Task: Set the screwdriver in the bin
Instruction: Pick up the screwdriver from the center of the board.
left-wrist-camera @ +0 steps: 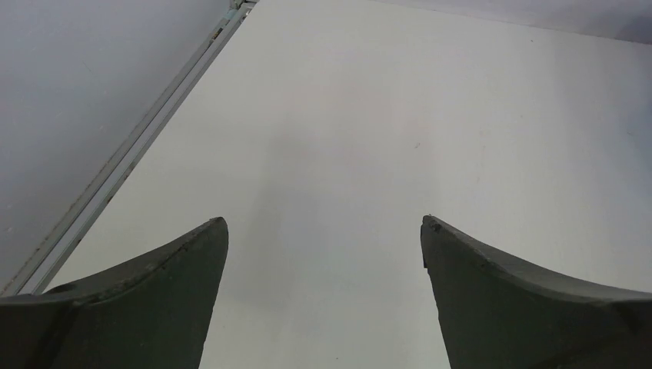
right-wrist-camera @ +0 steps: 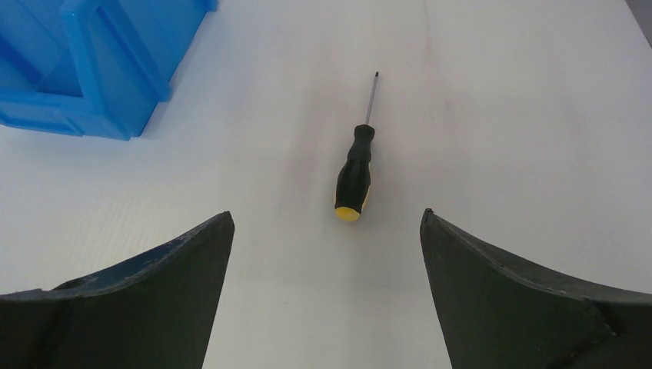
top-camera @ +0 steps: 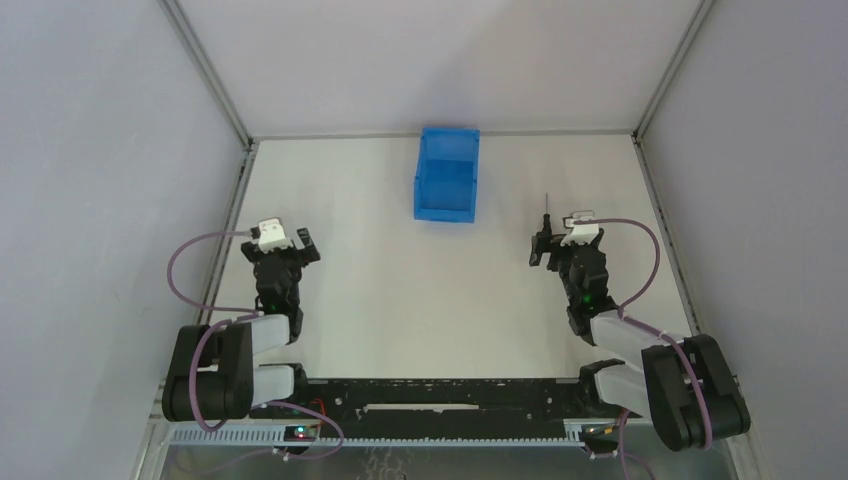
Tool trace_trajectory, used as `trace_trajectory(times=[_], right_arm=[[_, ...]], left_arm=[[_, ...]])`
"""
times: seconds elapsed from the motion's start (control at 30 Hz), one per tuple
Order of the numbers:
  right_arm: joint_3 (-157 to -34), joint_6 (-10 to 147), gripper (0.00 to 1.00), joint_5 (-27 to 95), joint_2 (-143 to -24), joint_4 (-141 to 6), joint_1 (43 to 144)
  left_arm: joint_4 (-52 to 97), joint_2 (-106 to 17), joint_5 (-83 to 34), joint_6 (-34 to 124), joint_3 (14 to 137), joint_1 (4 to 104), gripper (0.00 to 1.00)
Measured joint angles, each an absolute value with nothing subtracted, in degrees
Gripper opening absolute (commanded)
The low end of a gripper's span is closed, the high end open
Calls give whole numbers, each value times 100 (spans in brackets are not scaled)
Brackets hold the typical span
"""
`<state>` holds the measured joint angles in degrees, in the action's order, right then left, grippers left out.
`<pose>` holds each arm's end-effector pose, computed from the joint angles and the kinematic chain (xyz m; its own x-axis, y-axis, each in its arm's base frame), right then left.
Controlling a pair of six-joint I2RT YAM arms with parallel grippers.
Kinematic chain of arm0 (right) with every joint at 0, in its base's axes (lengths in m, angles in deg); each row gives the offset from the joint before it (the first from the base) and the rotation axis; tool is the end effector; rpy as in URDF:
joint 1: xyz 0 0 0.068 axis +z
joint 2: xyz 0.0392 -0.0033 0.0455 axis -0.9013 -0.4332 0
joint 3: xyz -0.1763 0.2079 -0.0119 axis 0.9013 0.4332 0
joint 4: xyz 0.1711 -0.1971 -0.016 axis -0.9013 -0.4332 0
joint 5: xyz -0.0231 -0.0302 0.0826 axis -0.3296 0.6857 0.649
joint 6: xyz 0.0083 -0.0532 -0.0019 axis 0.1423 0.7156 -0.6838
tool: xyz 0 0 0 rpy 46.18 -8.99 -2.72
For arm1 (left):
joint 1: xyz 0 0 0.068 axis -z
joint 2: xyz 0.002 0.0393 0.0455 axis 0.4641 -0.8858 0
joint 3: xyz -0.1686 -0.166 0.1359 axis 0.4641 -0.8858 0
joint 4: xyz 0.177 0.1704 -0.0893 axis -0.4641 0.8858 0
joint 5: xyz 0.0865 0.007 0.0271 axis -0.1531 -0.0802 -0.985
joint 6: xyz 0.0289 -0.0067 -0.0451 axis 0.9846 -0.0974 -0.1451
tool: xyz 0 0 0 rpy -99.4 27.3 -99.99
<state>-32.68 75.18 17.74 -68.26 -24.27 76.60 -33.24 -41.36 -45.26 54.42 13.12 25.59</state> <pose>0.2103 0.0405 0.1751 -0.1750 -0.0382 -0.9838 -0.0724 0.9970 -0.0258 0.2134 0.0153 0.1654 -0.0753 -0.0457 -0.9961 -0.2518 0.9675 -0.0253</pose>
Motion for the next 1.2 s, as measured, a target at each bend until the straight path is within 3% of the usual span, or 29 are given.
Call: trace_trajectory(times=[0.73, 1.2], right_arm=[[-3239, 7534, 100, 2157, -6752, -2467, 7640], [-5156, 7287, 100, 1720, -5198, -5498, 7581]], left_arm=[[-3324, -4136, -4526, 5442, 1312, 2559, 100], [-3324, -4136, -4526, 5442, 1312, 2559, 100]])
